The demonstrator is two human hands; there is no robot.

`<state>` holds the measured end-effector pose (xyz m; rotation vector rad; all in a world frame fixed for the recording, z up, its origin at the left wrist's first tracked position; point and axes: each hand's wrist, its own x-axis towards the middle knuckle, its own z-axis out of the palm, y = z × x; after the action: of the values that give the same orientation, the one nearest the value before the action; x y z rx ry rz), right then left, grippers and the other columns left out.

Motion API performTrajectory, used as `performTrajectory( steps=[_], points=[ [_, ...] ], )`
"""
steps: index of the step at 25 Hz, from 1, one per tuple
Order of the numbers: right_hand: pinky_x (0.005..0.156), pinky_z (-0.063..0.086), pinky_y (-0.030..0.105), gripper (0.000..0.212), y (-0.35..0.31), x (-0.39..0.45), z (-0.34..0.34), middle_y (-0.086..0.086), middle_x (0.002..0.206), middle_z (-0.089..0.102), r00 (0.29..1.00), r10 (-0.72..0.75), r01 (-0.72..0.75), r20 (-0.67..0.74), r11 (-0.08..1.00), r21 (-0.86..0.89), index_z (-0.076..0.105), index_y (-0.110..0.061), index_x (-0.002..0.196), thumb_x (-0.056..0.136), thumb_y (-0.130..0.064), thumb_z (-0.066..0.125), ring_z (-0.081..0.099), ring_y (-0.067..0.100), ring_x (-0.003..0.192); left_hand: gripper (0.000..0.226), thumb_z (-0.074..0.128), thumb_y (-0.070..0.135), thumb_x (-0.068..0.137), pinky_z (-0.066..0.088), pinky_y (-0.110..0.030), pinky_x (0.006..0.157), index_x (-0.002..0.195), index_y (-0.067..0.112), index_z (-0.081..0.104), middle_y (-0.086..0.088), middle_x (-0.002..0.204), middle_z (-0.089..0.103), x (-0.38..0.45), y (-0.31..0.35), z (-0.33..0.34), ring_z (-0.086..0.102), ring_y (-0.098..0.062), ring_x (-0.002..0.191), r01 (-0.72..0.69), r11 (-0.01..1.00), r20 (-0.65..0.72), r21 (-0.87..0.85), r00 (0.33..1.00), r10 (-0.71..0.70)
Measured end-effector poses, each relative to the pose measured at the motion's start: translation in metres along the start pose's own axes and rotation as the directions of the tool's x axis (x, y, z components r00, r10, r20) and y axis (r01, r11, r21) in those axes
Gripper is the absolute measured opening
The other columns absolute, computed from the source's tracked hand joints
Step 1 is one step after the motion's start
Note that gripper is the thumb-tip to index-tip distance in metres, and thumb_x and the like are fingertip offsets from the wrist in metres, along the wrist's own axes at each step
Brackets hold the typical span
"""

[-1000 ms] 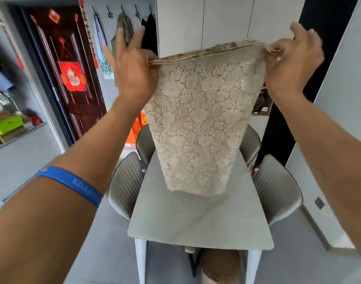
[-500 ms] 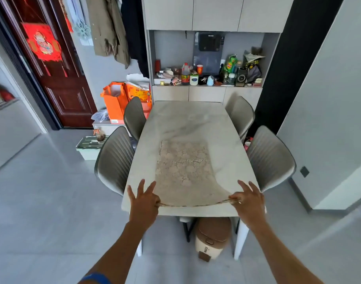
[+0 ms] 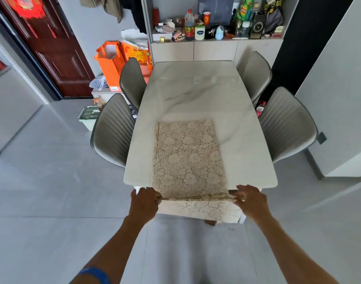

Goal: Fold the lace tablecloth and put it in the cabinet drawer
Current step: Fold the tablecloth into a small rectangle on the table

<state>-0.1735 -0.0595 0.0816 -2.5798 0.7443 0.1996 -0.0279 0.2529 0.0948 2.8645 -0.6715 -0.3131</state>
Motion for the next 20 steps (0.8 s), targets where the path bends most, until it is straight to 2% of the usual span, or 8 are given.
performTrajectory(
  steps=[3, 6, 9, 12, 14, 16, 18, 20],
  points=[
    [0.086, 0.043, 0.033, 0.022, -0.004, 0.031, -0.008, -0.005, 0.113, 0.071, 1.0, -0.002, 0.003, -0.007, 0.992, 0.125, 0.073, -0.02, 0.104, 0.085, -0.031, 0.07, 0.061, 0.019, 0.108, 0.022, 0.053, 0.026, 0.093, 0.041, -0.032, 0.093, 0.106, 0.028, 0.071, 0.007, 0.113, 0.07, 0.032, 0.0, -0.008, 0.061, -0.017, 0.11, 0.062, 0.996, 0.013, -0.069, 0.998, -0.061],
    [0.069, 0.042, 0.03, 0.012, -0.012, 0.066, -0.013, -0.003, 0.082, 0.068, 0.999, 0.018, -0.024, 0.03, 0.979, 0.204, 0.072, -0.019, 0.086, 0.085, -0.03, 0.068, 0.063, 0.019, 0.081, 0.021, 0.051, 0.027, 0.093, 0.047, -0.034, 0.09, 0.099, 0.023, 0.072, 0.004, 0.109, 0.07, 0.065, 0.0, -0.01, 0.064, -0.022, 0.105, 0.111, 0.988, 0.0, -0.111, 0.994, -0.111],
    [0.058, 0.039, 0.029, 0.013, -0.021, 0.105, -0.009, -0.001, 0.063, 0.06, 0.998, 0.05, -0.054, 0.024, 0.97, 0.238, 0.066, -0.014, 0.072, 0.083, -0.021, 0.069, 0.06, 0.025, 0.069, 0.021, 0.055, 0.032, 0.092, 0.049, -0.035, 0.084, 0.089, 0.018, 0.071, 0.0, 0.098, 0.07, 0.1, -0.003, -0.004, 0.066, -0.024, 0.094, 0.179, 0.964, -0.005, -0.198, 0.983, -0.184],
    [0.059, 0.04, 0.03, 0.01, -0.03, 0.159, 0.005, 0.003, 0.072, 0.065, 0.995, 0.1, -0.099, 0.01, 0.96, 0.264, 0.068, -0.01, 0.082, 0.083, -0.02, 0.067, 0.06, 0.026, 0.072, 0.024, 0.055, 0.037, 0.093, 0.05, -0.036, 0.082, 0.085, 0.018, 0.069, -0.001, 0.098, 0.071, 0.157, -0.017, 0.016, 0.067, -0.027, 0.092, 0.251, 0.933, 0.03, -0.256, 0.967, -0.252],
    [0.065, 0.045, 0.032, 0.012, -0.035, 0.2, 0.019, 0.006, 0.082, 0.07, 0.989, 0.145, -0.144, 0.017, 0.957, 0.253, 0.069, -0.011, 0.087, 0.083, -0.021, 0.066, 0.063, 0.027, 0.08, 0.027, 0.055, 0.039, 0.092, 0.05, -0.036, 0.086, 0.101, 0.018, 0.071, -0.002, 0.106, 0.071, 0.201, -0.029, 0.032, 0.066, -0.027, 0.097, 0.283, 0.924, 0.072, -0.258, 0.959, -0.274],
    [0.071, 0.05, 0.034, 0.012, -0.039, 0.242, 0.034, 0.005, 0.091, 0.07, 0.979, 0.198, -0.202, 0.043, 0.951, 0.232, 0.07, -0.014, 0.089, 0.082, -0.022, 0.066, 0.064, 0.027, 0.087, 0.027, 0.06, 0.038, 0.089, 0.053, -0.037, 0.087, 0.104, 0.02, 0.072, -0.003, 0.106, 0.071, 0.245, -0.044, 0.048, 0.066, -0.028, 0.1, 0.317, 0.912, 0.154, -0.261, 0.946, -0.285],
    [0.079, 0.053, 0.039, 0.011, -0.044, 0.28, 0.049, 0.006, 0.099, 0.066, 0.964, 0.253, -0.263, 0.076, 0.948, 0.177, 0.071, -0.017, 0.089, 0.082, -0.023, 0.065, 0.062, 0.028, 0.094, 0.024, 0.067, 0.034, 0.082, 0.055, -0.039, 0.084, 0.1, 0.018, 0.072, -0.005, 0.106, 0.067, 0.283, -0.057, 0.065, 0.064, -0.029, 0.103, 0.375, 0.888, 0.246, -0.265, 0.917, -0.314],
    [0.084, 0.054, 0.043, 0.014, -0.049, 0.312, 0.068, 0.009, 0.106, 0.061, 0.94, 0.331, -0.339, 0.082, 0.932, 0.127, 0.072, -0.02, 0.091, 0.082, -0.024, 0.063, 0.06, 0.032, 0.1, 0.028, 0.073, 0.028, 0.077, 0.056, -0.032, 0.071, 0.102, 0.015, 0.07, -0.007, 0.111, 0.057, 0.309, -0.062, 0.082, 0.06, -0.029, 0.105, 0.487, 0.815, 0.287, -0.314, 0.867, -0.408]
  ],
)
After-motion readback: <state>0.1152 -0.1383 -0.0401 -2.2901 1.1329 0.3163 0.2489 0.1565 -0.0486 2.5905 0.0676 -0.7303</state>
